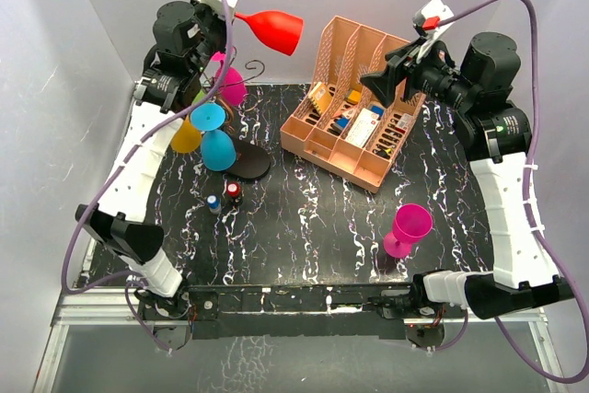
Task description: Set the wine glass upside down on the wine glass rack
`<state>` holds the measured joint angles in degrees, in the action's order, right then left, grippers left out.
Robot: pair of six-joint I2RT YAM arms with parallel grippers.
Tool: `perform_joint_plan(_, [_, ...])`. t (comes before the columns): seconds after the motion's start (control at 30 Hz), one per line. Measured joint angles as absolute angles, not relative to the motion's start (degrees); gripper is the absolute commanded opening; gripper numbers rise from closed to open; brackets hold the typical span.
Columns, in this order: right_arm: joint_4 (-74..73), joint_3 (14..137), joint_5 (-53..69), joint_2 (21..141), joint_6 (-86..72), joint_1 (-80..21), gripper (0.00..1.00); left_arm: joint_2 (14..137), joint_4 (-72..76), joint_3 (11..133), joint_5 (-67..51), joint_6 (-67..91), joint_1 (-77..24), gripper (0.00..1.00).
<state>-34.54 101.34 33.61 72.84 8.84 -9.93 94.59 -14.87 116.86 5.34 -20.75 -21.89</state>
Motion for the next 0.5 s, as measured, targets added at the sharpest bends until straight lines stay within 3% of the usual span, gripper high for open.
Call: perform_joint_plan(0.5, [-34.52, 100.25, 35.16, 73.12, 8.80, -9.19, 0.75, 100.07, -8.73, 114.48, 6.15, -41.78, -25.04, 0.00])
